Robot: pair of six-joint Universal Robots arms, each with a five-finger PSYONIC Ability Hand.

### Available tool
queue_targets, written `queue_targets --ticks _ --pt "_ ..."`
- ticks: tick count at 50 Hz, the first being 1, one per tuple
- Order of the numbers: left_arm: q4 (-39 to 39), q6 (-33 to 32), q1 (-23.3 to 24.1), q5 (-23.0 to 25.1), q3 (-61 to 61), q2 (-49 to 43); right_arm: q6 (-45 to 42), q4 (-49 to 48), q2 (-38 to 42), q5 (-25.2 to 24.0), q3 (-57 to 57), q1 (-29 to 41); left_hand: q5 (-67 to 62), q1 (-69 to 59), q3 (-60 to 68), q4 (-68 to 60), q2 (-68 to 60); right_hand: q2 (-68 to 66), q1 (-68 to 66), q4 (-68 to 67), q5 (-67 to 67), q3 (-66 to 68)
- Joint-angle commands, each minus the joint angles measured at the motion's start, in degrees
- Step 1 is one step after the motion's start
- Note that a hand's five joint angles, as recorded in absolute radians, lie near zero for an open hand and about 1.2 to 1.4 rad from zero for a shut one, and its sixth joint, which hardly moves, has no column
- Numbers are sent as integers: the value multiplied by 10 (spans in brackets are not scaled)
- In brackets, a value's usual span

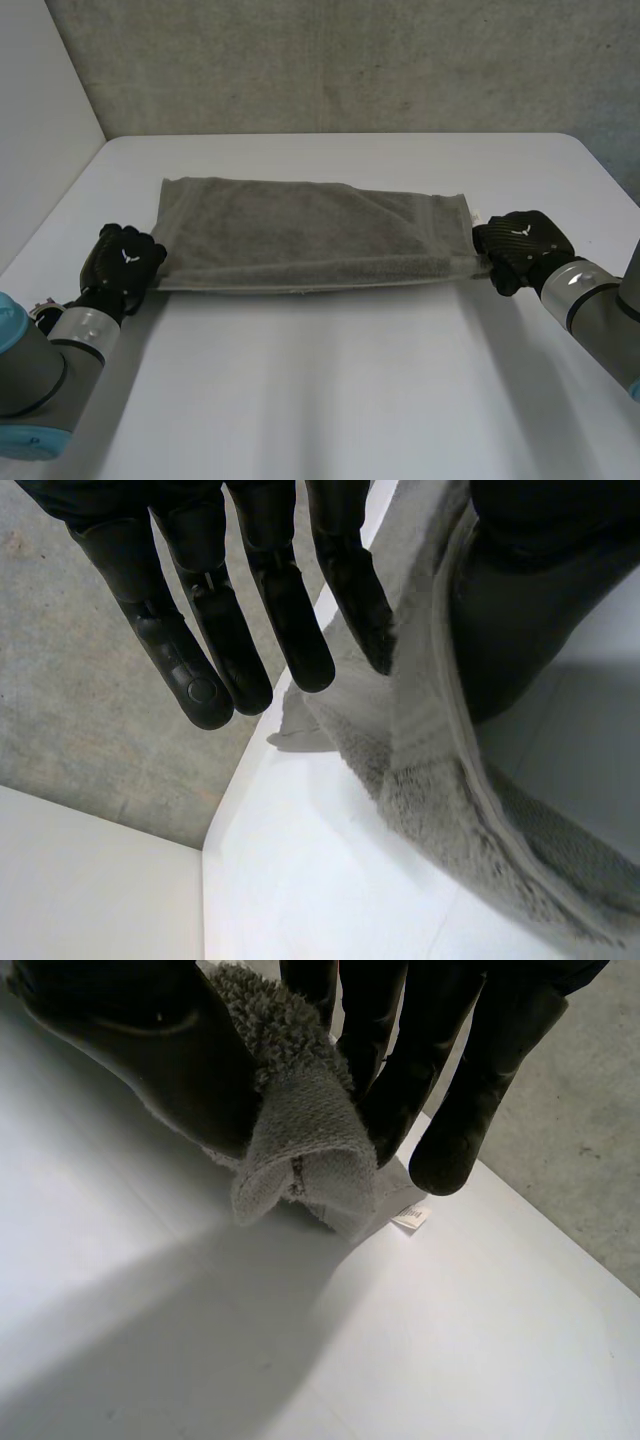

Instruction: Fold the towel.

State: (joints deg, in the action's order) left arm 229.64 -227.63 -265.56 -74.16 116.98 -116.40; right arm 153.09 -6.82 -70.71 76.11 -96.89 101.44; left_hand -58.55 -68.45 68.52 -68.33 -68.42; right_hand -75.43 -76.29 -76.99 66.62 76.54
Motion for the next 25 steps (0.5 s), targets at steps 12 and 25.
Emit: queue_targets --ticks 12,25 --pt "-7 0 -23 -2 11 3 -1 1 6 3 1 -5 -114 -116 115 -117 -116 -46 -37 -30 34 35" --pt "-133 56 -47 -1 37 142 -36 208 -28 0 67 -5 -115 -116 115 -117 -116 -46 -37 -30 34 35"
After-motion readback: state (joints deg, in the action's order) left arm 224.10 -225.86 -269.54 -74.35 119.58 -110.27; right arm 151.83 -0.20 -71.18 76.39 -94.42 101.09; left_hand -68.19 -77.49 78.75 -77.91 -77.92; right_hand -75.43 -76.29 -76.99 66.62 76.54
